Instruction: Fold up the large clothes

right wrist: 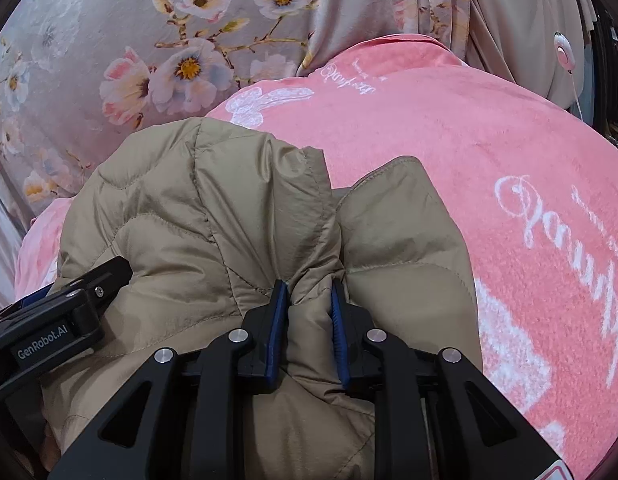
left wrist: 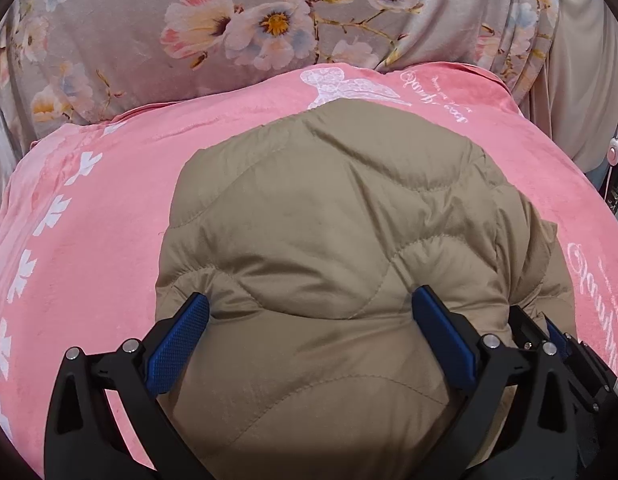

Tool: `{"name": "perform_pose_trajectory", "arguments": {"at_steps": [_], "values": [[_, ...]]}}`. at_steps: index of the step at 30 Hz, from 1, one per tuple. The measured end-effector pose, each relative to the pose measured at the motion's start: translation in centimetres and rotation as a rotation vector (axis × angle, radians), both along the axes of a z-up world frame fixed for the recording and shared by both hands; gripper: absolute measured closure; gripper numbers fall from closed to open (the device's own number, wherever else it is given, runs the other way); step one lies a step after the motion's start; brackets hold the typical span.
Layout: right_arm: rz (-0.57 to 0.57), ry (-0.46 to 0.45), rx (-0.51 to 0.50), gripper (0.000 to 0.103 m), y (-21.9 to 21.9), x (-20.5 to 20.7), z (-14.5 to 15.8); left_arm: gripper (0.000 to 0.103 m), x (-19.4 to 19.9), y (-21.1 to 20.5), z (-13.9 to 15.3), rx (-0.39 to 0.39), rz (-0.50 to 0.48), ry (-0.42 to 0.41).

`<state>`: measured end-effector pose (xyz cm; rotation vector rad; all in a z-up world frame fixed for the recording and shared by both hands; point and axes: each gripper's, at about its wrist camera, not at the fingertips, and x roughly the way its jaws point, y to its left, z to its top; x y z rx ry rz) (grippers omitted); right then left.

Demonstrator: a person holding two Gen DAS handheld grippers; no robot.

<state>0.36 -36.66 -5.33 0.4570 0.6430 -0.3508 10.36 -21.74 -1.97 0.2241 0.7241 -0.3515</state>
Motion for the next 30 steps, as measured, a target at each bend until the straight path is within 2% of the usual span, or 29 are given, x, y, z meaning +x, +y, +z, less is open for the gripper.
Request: {"name": "perform_pose_trajectory", "arguments": {"at_steps": [25,30], "values": [[0.002,-0.011,0.017,0.084,-0.8,0.1,-0.1,0.005,0.3,-0.3,-0.7,0.009,0.016,-0.052],[0.02,-0.064,0.093,0.08,-2.0,-0.9,0.0,0.005,0.2,0.9,-0.2,-0.06,-0.006,-0.032]]}}
